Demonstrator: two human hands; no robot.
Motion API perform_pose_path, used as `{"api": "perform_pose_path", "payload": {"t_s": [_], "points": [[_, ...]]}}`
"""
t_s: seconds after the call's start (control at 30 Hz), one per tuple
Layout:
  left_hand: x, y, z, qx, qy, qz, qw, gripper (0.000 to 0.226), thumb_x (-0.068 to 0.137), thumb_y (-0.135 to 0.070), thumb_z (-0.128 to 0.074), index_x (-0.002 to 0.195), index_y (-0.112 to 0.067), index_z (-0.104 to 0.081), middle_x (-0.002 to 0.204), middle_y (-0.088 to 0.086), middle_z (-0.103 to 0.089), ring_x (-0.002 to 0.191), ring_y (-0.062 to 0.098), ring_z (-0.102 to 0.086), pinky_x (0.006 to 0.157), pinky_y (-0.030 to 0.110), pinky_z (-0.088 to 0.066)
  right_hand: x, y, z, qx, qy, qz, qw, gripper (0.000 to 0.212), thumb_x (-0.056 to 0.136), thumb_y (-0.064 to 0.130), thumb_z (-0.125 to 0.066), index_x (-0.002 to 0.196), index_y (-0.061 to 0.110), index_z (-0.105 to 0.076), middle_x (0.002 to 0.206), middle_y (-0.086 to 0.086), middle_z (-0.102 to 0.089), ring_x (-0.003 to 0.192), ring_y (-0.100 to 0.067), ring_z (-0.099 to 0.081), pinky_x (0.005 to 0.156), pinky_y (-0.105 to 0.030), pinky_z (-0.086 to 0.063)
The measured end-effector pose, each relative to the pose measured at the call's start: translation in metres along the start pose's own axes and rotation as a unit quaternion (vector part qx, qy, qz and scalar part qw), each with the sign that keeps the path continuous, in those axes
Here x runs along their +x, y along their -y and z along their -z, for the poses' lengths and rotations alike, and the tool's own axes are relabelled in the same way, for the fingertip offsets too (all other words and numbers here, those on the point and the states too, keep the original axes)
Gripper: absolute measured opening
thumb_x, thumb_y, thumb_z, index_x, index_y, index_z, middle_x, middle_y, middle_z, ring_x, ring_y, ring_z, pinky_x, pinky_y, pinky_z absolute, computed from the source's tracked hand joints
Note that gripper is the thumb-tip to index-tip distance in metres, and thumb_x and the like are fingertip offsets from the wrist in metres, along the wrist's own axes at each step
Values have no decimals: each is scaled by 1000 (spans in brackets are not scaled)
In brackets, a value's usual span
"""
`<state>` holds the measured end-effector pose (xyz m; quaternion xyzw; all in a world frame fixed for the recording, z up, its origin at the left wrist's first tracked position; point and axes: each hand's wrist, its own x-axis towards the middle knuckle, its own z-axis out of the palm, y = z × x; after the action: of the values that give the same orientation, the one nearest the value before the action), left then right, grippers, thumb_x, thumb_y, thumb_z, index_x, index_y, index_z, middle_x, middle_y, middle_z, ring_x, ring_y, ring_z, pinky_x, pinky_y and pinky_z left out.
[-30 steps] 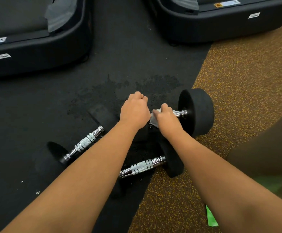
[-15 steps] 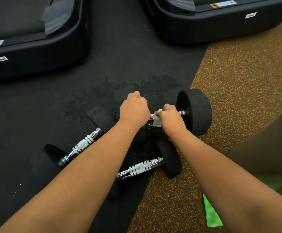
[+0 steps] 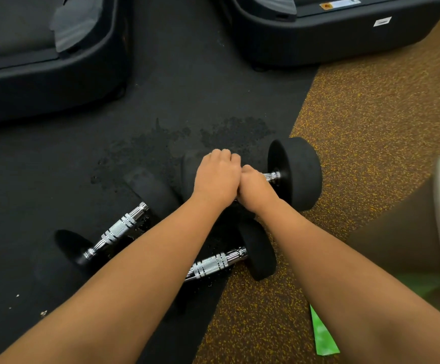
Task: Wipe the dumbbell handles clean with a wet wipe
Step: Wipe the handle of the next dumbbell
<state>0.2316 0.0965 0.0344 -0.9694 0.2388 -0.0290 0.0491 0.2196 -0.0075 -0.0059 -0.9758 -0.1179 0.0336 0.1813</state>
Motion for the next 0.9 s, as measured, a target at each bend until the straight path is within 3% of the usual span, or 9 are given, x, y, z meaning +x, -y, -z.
{"api": "perform_pose_path", "payload": {"t_s": [0.1, 0.2, 0.27, 0.33, 0.57, 0.7, 0.8, 0.9], "points": [[3, -16, -4, -30, 25, 9, 999, 64, 79, -7, -66, 133, -6, -31, 118, 10, -52, 107, 25, -53, 83, 32, -44, -1, -4, 5, 109, -24, -46, 993, 14, 84, 1, -53, 97, 2, -60, 89, -9, -58, 79, -18, -52, 62, -20, -34], [8, -26, -4, -114, 52, 61, 990, 64, 81, 0, -63, 133, -5, -26, 114, 13, -51, 100, 26, -58, 69, 33, -45, 2, -9, 5, 202, -19, -63, 977, 16, 86, 5, -53, 88, 20, -54, 81, 6, -51, 80, -16, -55, 60, -17, -35], [10, -29, -6, -159, 66, 95, 981, 60, 83, 0, -61, 131, -6, -25, 111, 14, -52, 91, 28, -62, 65, 35, -46, 1, -11, 8, 248, -20, -74, 966, 23, 86, 8, -54, 82, 29, -47, 80, 7, -52, 79, -14, -55, 60, -18, -36], [12, -31, -9, -183, 76, 108, 974, 55, 85, -2, -59, 127, -6, -25, 109, 15, -53, 89, 29, -63, 64, 35, -46, 0, -14, 11, 249, -18, -86, 965, 15, 85, 11, -57, 89, 23, -48, 88, 2, -53, 82, -15, -54, 64, -20, -39], [14, -35, -20, -162, 117, 101, 975, 53, 84, -9, -63, 128, -5, -33, 120, 17, -53, 104, 31, -59, 80, 36, -48, -7, -27, 18, 183, -14, -90, 979, 25, 80, -1, -61, 94, 14, -48, 98, -3, -48, 84, -16, -49, 70, -30, -42], [12, -35, -23, -78, 137, 74, 985, 47, 85, -5, -62, 128, 0, -43, 125, 19, -48, 112, 33, -53, 86, 37, -48, -14, -38, 30, 171, -140, -63, 973, 42, 76, -16, -53, 110, 9, -55, 111, -11, -50, 97, -23, -54, 81, -33, -49], [11, -37, -25, -50, 138, 70, 987, 41, 87, -4, -59, 126, 2, -47, 124, 20, -47, 113, 35, -51, 89, 39, -48, -20, -46, 43, 131, -260, -9, 956, 32, 75, -16, -49, 99, 2, -60, 101, -16, -55, 86, -27, -56, 73, -31, -46], [13, -38, -24, -45, 131, 79, 987, 36, 87, -1, -56, 122, 2, -50, 121, 20, -50, 111, 37, -52, 88, 41, -48, -23, -58, 57, 63, -297, -29, 952, 28, 76, -10, -50, 98, 4, -60, 98, -14, -58, 91, -30, -53, 77, -32, -43]]}}
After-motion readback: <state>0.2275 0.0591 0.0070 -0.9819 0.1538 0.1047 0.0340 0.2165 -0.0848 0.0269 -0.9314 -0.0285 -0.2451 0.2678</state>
